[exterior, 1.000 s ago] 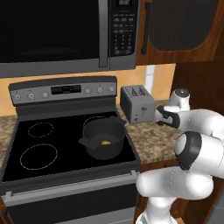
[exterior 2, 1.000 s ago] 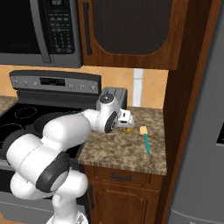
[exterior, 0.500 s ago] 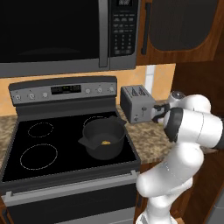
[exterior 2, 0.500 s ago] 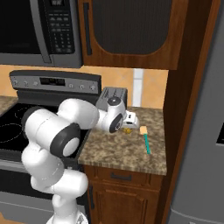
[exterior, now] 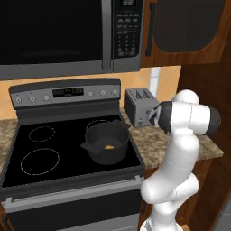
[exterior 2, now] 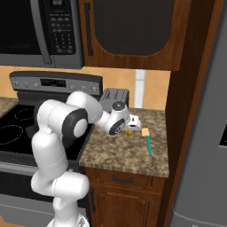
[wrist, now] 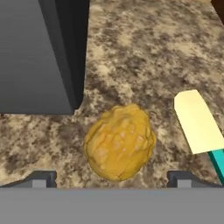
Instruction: Put the squash and squash in the pot. Retrieve the spatula and lightly stir the vegetables in the pot.
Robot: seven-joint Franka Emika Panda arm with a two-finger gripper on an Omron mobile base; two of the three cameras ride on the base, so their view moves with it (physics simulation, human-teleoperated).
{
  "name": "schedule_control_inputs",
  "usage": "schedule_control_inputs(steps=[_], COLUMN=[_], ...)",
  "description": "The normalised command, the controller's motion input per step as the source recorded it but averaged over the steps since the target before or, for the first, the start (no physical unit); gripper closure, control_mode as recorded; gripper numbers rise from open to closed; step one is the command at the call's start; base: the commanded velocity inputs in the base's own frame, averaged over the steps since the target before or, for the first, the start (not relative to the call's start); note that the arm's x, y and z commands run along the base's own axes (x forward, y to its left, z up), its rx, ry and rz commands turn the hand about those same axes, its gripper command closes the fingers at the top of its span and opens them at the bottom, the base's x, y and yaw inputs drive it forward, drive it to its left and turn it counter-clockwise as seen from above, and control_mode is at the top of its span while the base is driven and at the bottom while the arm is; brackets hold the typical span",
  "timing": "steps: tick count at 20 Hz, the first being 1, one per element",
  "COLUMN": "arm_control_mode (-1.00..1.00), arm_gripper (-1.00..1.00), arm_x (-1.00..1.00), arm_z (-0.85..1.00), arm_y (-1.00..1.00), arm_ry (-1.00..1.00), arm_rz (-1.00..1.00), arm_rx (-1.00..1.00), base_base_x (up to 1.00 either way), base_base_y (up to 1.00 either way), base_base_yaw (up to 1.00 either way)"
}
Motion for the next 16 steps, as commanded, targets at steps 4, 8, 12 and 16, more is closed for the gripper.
schedule_control_inputs(steps=[4,8,12,16], arm_control_mode=[-1.00,-1.00,-1.00,-1.00], arm_gripper=[-1.00,1.00,1.00,1.00], arm_x=[0.36,0.18,0.13,-0.91], arm_z=[-0.26,-0.16,-0.18,0.80], arm_y=[-0.08,-0.04,-0.02,0.00], arm_ry=[0.00,0.00,0.00,-0.11], arm_rz=[0.03,0.01,0.00,0.00], arm_rx=[0.00,0.00,0.00,0.03], base_base_x=[0.00,0.00,0.00,0.00], base_base_y=[0.00,0.00,0.00,0.00], base_base_yaw=[0.00,0.00,0.00,0.00])
